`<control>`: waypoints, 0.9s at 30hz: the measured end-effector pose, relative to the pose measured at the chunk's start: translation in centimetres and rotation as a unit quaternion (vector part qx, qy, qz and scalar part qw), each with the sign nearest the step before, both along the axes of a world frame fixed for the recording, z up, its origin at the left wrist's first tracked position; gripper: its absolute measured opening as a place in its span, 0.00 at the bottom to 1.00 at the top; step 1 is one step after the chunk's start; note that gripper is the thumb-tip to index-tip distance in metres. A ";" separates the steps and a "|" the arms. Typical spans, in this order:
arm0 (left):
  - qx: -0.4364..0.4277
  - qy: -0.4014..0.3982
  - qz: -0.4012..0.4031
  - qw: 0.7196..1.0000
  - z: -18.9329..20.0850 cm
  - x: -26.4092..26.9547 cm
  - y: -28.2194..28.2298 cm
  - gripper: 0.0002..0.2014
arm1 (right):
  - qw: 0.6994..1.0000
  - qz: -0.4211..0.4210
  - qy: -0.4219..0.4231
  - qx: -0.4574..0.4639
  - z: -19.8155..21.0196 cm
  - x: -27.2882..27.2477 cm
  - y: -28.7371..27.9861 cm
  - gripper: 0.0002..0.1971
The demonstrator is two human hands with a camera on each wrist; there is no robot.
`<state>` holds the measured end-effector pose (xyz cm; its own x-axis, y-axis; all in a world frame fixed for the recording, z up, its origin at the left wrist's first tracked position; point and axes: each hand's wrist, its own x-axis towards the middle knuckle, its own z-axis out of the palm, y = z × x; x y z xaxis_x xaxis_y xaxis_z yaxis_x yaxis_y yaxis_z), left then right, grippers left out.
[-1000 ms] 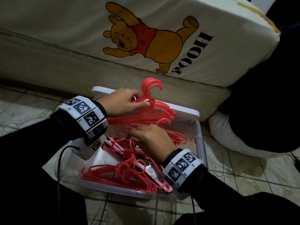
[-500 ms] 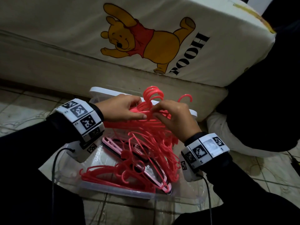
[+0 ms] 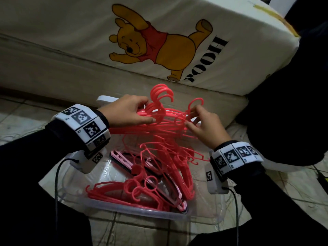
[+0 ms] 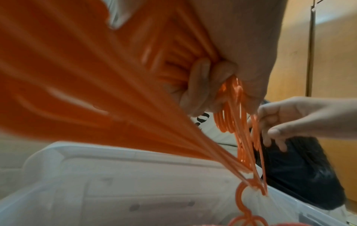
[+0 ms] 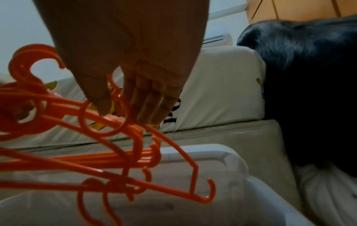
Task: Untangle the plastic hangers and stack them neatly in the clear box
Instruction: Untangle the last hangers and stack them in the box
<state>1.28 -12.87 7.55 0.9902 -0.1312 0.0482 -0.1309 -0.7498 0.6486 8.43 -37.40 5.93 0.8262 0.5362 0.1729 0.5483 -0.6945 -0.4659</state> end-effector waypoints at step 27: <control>0.004 0.013 0.001 1.000 -0.2 -0.1 0.1 0.26 | 0.984 0.101 -0.121 0.085 0.5 -3.7 3.7 0.04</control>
